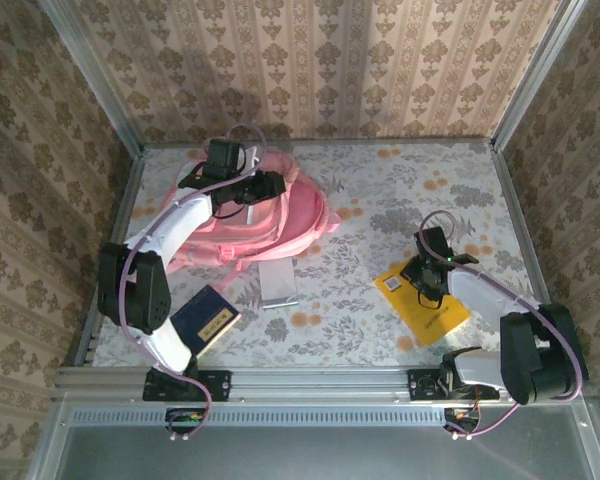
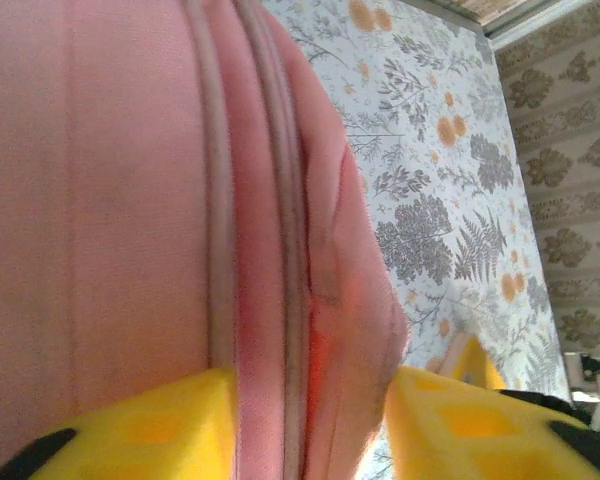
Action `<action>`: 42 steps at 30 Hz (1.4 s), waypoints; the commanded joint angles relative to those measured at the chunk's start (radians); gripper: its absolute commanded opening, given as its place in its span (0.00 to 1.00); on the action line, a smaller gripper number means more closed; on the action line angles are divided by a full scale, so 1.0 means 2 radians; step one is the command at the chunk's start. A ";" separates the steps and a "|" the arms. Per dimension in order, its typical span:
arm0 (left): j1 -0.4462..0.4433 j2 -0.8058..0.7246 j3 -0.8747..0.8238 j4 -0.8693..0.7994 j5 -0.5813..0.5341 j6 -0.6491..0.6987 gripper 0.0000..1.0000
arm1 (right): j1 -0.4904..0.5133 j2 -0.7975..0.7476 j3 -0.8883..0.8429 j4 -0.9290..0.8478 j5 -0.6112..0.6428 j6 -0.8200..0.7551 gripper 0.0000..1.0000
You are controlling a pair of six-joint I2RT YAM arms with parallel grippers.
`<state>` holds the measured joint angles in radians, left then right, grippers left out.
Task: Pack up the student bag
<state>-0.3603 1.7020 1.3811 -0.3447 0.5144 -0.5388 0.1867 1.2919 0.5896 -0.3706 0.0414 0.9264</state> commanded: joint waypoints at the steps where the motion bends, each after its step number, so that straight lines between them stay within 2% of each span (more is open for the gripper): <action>1: 0.000 -0.003 0.004 -0.011 -0.014 0.006 0.53 | 0.030 0.029 -0.023 0.071 -0.123 0.032 0.54; 6: -0.006 -0.010 0.011 -0.026 -0.032 0.021 0.59 | 0.093 0.053 -0.019 0.141 -0.127 0.100 0.54; 9: -0.020 -0.021 0.013 -0.040 -0.062 0.038 0.63 | 0.120 0.089 0.000 0.171 -0.144 0.105 0.54; 12: -0.045 -0.035 0.017 -0.057 -0.104 0.068 0.65 | 0.120 0.083 0.014 0.163 -0.153 0.067 0.55; 13: -0.066 -0.039 0.019 -0.063 -0.115 0.077 0.65 | 0.118 0.069 0.016 0.155 -0.149 0.049 0.55; 16: -0.091 -0.053 0.017 -0.067 -0.122 0.073 0.64 | 0.109 0.008 0.011 0.147 -0.136 -0.001 0.57; 21: -0.122 -0.065 0.001 -0.068 -0.057 0.029 0.63 | 0.051 -0.049 0.003 0.123 -0.104 -0.031 0.60; 23: -0.139 -0.062 -0.012 -0.074 -0.029 0.029 0.63 | 0.029 -0.041 0.011 0.105 -0.075 -0.041 0.60; 27: -0.184 -0.048 -0.046 -0.080 -0.017 0.035 0.63 | 0.010 -0.004 0.029 0.085 -0.015 -0.016 0.61; 33: -0.236 -0.018 -0.080 -0.104 -0.019 0.062 0.64 | 0.006 0.069 0.063 0.067 -0.007 -0.010 0.63; 38: -0.241 0.010 -0.105 -0.121 -0.008 0.087 0.65 | 0.005 0.080 0.052 0.076 -0.022 -0.010 0.63; 42: -0.247 0.039 -0.114 -0.104 0.003 0.086 0.65 | 0.005 0.073 0.042 0.078 -0.033 -0.017 0.63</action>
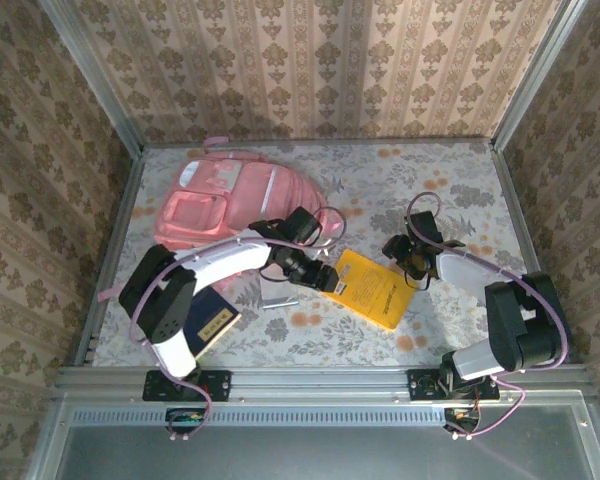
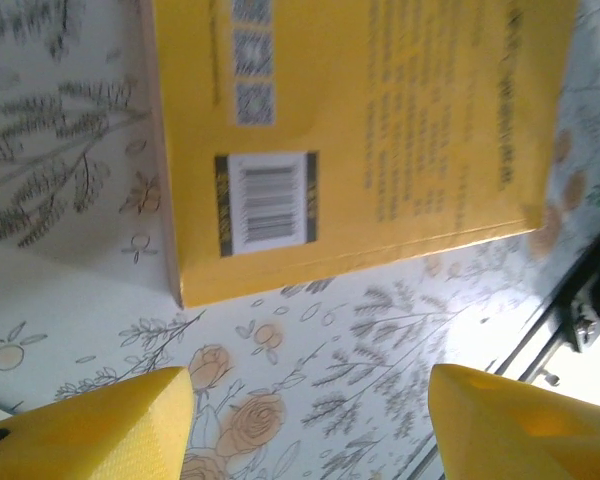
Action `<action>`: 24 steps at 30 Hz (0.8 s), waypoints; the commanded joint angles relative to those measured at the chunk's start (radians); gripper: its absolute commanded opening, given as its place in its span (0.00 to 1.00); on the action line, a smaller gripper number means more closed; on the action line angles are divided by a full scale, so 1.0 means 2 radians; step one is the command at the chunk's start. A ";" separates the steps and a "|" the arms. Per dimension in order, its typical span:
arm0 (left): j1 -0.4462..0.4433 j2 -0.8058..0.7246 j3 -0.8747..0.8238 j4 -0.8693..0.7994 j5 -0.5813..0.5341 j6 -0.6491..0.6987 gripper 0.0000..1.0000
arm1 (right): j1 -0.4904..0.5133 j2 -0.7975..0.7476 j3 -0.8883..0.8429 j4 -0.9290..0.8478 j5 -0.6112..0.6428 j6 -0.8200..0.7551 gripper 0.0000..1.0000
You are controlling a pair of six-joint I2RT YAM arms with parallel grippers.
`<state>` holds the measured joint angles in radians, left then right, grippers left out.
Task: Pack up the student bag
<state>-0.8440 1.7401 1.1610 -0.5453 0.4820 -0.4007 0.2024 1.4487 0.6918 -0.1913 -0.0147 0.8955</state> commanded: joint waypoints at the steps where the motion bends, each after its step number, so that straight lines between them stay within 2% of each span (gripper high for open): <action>1: -0.006 0.033 0.004 -0.007 0.023 0.021 0.64 | -0.002 -0.006 -0.010 -0.012 -0.009 -0.003 0.64; 8: -0.015 0.093 0.045 -0.023 0.019 0.034 0.64 | -0.002 -0.010 -0.013 -0.033 -0.026 -0.018 0.64; 16: -0.014 0.119 0.071 -0.023 -0.010 0.036 0.65 | 0.018 -0.040 -0.051 -0.017 -0.048 -0.008 0.64; 20: -0.004 0.136 0.100 -0.022 -0.021 0.027 0.65 | 0.038 -0.057 -0.065 -0.023 -0.046 -0.002 0.64; 24: 0.020 0.121 0.104 0.005 -0.034 0.001 0.66 | 0.057 -0.088 -0.083 -0.036 -0.044 0.014 0.64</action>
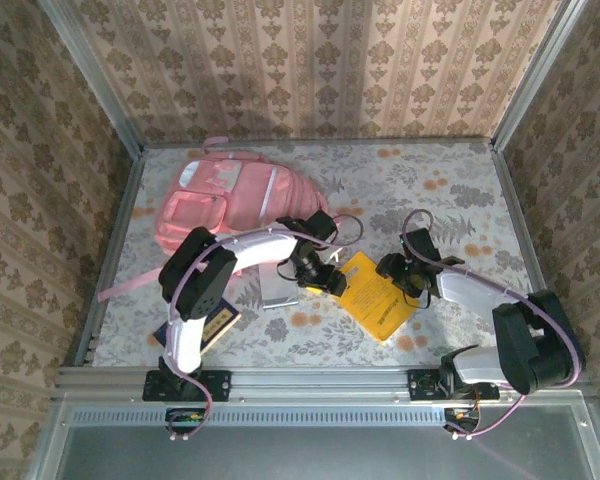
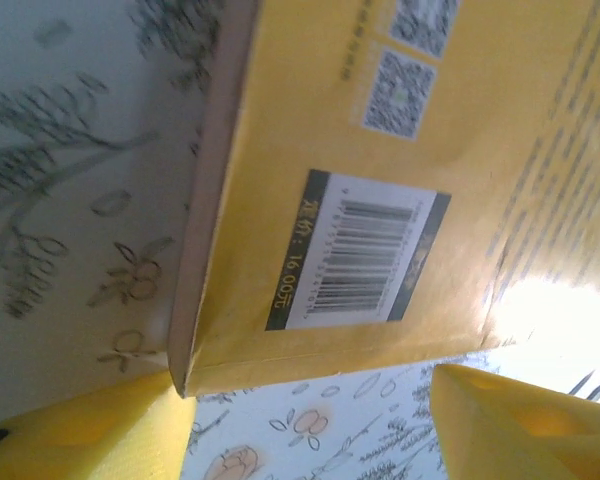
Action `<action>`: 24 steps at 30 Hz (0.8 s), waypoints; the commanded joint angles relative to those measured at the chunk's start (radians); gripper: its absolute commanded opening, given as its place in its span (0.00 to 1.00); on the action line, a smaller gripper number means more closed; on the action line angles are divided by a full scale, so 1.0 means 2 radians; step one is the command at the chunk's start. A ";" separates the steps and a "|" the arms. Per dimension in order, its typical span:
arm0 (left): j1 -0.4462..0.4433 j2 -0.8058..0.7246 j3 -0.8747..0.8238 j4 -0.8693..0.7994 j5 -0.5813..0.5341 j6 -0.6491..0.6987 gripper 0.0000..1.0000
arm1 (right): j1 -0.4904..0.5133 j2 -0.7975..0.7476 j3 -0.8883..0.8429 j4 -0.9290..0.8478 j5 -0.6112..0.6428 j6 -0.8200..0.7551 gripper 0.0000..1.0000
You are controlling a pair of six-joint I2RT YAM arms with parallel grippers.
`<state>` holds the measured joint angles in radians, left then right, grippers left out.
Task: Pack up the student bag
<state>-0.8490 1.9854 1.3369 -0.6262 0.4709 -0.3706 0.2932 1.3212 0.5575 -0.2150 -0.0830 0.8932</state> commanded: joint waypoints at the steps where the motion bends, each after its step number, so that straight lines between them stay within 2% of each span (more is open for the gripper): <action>1: 0.031 -0.002 0.013 0.058 -0.020 -0.026 0.66 | 0.016 -0.035 -0.022 -0.025 -0.011 0.021 0.64; 5: 0.048 0.025 0.026 0.085 0.040 -0.049 0.66 | 0.039 -0.070 -0.038 -0.029 -0.015 0.035 0.64; 10: 0.053 0.030 0.030 0.105 0.063 -0.054 0.66 | 0.053 -0.080 -0.042 -0.039 -0.022 0.037 0.64; 13: 0.060 0.017 0.030 0.094 0.059 -0.052 0.66 | 0.054 -0.081 -0.044 -0.044 -0.028 0.038 0.63; 17: 0.067 -0.056 0.009 0.057 -0.006 -0.044 0.67 | 0.054 -0.085 -0.043 -0.058 -0.019 0.024 0.62; 19: 0.071 -0.092 -0.004 0.045 -0.019 -0.048 0.68 | 0.055 -0.085 -0.043 -0.058 -0.015 0.022 0.62; 24: 0.067 -0.112 -0.023 0.005 0.033 -0.018 0.67 | 0.054 -0.070 -0.043 -0.043 -0.013 0.023 0.61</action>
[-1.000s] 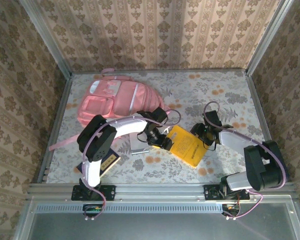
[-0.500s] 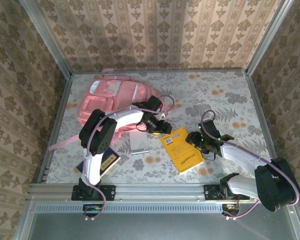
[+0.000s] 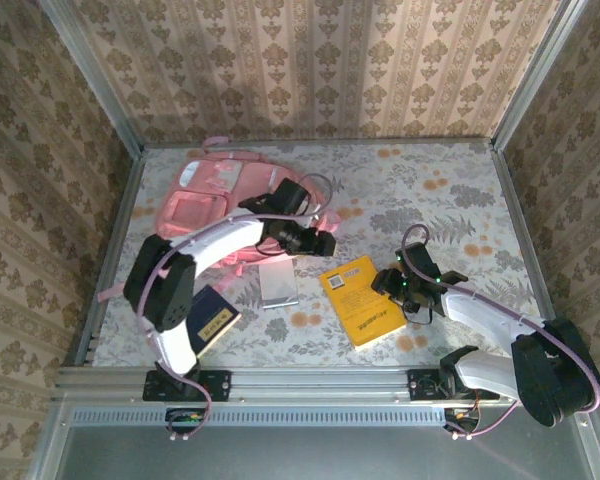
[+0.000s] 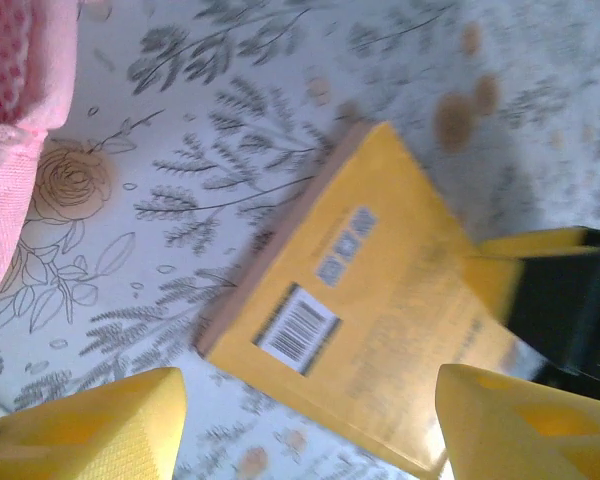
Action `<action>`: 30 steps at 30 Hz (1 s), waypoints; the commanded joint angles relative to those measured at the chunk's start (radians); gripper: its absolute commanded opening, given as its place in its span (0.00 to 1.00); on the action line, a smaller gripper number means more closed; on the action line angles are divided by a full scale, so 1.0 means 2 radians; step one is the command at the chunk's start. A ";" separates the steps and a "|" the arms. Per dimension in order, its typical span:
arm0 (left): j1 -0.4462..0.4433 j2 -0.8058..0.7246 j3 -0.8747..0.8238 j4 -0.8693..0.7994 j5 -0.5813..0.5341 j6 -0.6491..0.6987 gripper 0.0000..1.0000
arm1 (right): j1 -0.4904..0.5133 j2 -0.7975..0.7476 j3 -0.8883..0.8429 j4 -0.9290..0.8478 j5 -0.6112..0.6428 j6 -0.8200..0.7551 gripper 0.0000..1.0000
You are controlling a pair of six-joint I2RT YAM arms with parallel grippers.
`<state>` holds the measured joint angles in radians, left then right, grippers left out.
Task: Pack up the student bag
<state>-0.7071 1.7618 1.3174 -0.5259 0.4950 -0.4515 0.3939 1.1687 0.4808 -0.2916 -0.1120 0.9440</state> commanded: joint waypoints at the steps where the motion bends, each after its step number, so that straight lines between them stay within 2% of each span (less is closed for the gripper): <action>1: -0.008 0.004 -0.015 -0.055 0.021 0.028 0.66 | 0.004 0.012 -0.004 -0.001 0.000 -0.002 0.61; 8: -0.042 0.031 -0.046 -0.021 0.032 0.015 0.66 | 0.004 0.039 0.001 0.025 -0.019 -0.002 0.61; 20: -0.044 0.101 -0.024 -0.029 0.038 0.025 0.66 | 0.004 0.039 0.014 0.017 -0.018 -0.024 0.62; 30: -0.039 0.172 0.085 -0.049 0.064 0.027 0.67 | 0.005 0.041 0.000 0.033 -0.042 -0.029 0.61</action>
<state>-0.7876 2.0560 1.4158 -0.6392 0.5953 -0.4221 0.3939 1.2324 0.4946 -0.2863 -0.1219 0.9028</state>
